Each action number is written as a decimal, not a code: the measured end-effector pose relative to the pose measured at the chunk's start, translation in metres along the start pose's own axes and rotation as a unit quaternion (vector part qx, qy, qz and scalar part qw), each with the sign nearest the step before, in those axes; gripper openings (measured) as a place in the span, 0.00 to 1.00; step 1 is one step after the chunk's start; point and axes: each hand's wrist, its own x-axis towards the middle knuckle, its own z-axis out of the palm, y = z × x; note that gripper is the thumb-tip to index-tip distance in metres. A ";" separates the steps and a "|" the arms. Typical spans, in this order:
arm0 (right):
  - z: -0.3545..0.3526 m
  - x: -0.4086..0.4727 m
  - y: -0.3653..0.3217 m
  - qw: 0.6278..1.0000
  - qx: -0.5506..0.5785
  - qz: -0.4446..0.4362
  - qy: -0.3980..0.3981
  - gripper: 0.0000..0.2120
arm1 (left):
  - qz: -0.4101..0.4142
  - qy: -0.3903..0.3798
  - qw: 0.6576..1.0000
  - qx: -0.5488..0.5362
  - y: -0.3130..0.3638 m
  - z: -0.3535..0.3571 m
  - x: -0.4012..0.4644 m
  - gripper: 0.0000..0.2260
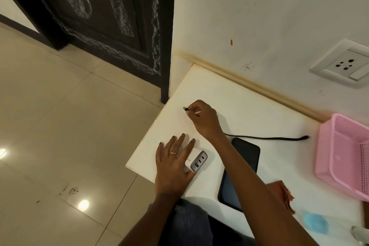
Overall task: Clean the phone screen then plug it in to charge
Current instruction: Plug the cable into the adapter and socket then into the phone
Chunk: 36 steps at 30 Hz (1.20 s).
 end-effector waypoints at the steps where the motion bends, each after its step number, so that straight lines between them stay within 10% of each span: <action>1: -0.007 -0.006 -0.003 0.999 0.035 0.017 -0.002 0.07 | 0.001 0.002 1.000 -0.001 0.001 0.000 0.000 0.30; 8: -0.051 -0.074 -0.010 0.988 0.152 0.019 0.018 0.04 | 0.012 0.016 1.000 -0.005 0.001 -0.002 -0.002 0.30; 36: -0.019 -0.149 0.021 0.978 -0.151 -0.064 0.125 0.05 | 0.014 0.018 1.000 0.009 0.008 -0.014 0.000 0.25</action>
